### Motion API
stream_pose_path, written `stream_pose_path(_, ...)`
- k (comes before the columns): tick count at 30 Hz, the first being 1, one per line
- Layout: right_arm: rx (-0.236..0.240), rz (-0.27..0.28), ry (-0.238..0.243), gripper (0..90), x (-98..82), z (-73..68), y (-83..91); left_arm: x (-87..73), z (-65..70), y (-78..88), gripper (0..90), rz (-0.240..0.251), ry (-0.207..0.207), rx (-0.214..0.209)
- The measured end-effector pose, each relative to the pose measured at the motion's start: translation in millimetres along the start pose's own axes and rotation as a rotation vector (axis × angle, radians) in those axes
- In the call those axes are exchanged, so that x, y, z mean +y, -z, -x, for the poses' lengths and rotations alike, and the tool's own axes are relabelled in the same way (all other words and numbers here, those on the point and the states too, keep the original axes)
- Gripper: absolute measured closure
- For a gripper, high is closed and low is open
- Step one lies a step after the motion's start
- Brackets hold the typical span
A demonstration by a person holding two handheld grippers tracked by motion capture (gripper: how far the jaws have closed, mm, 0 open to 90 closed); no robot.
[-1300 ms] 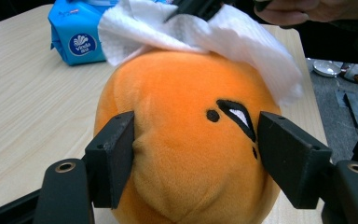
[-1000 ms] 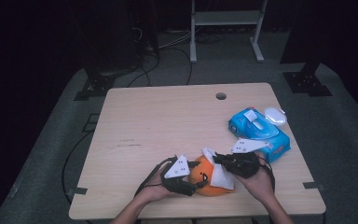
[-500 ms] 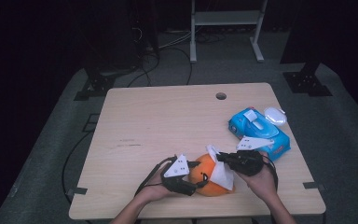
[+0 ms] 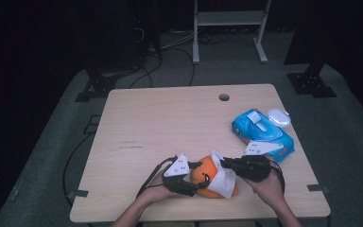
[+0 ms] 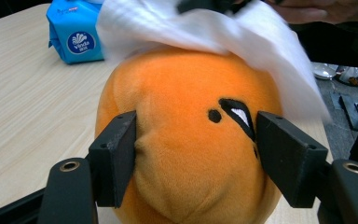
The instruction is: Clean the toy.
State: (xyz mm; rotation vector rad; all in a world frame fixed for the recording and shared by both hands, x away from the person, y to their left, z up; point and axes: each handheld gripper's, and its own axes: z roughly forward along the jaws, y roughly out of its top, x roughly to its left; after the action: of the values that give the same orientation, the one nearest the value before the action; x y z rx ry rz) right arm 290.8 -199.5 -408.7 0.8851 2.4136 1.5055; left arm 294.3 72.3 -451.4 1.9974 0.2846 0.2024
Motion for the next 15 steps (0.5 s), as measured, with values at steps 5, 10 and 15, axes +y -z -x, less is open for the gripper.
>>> stream_pose_path(5,-0.049,-0.042,0.005,85.9,-6.3,10.3,0.5,-0.6,-1.5,-1.0,30.9,0.014,0.023,0.006)
stream_pose_path(10,-0.090,-0.044,-0.025,85.9,-11.0,19.3,8.4,-1.5,-3.6,-1.2,31.1,0.012,0.026,0.000)
stream_pose_path(15,-0.019,-0.016,0.048,85.7,-1.5,-5.9,1.3,-2.7,-5.3,-0.1,31.3,0.010,0.041,0.002)
